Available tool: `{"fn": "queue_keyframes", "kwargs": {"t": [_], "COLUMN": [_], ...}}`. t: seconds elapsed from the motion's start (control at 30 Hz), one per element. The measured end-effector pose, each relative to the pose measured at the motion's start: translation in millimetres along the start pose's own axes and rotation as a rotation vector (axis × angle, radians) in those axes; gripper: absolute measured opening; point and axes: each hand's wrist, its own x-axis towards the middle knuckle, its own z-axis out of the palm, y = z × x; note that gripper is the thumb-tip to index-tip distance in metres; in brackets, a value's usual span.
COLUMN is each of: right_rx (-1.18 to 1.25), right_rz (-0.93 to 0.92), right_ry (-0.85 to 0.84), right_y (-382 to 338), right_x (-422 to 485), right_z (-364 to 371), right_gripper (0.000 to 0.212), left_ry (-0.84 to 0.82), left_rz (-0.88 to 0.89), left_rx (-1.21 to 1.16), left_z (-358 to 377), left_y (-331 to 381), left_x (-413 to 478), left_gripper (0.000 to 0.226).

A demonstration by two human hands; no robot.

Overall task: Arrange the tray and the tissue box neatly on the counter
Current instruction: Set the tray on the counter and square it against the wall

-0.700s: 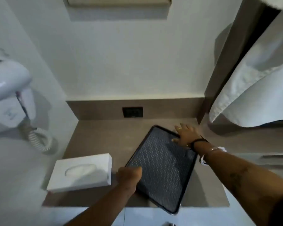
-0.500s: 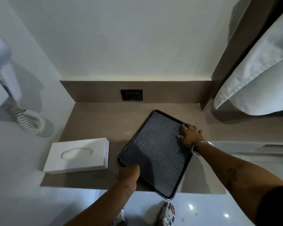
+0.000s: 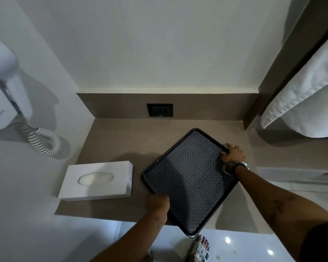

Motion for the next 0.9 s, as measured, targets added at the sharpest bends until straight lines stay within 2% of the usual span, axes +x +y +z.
{"fn": "queue_keyframes", "kwargs": {"t": [0.1, 0.17, 0.2, 0.23, 0.3, 0.4, 0.53, 0.73, 0.9], "right_rx": [0.166, 0.307, 0.388, 0.467, 0.596, 0.693, 0.642, 0.569, 0.507], "right_rz": [0.094, 0.167, 0.211, 0.254, 0.320, 0.378, 0.402, 0.370, 0.329], "right_ry": [0.070, 0.149, 0.182, 0.206, 0.228, 0.243, 0.205, 0.174, 0.189], "right_y": [9, 14, 16, 16, 15, 13, 15, 17, 22], "right_x": [-13, -26, -33, -40, -52, -62, -63, -63, -64], "right_z": [-5, -4, 0, 5, 17, 35, 47, 57, 61], "right_gripper": [0.049, 0.043, 0.038, 0.031, 0.022, 0.022, 0.038, 0.025, 0.032], "left_ry": [0.053, -0.032, -0.030, -0.010, 0.019, 0.031, 0.014, 0.035, 0.034], "left_rz": [0.173, 0.263, 0.299, 0.338, 0.405, 0.484, 0.539, 0.585, 0.620], "left_rx": [0.052, 0.107, 0.120, 0.133, 0.209, 0.341, 0.407, 0.475, 0.488], "left_z": [-14, -28, -33, -37, -43, -47, -46, -45, -46], "left_y": [23, 46, 59, 73, 95, 112, 116, 114, 110], "left_x": [18, 31, 36, 43, 50, 62, 78, 84, 80], "left_gripper": [0.042, 0.014, 0.010, 0.014, 0.006, 0.014, 0.017, 0.020, 0.021]}}
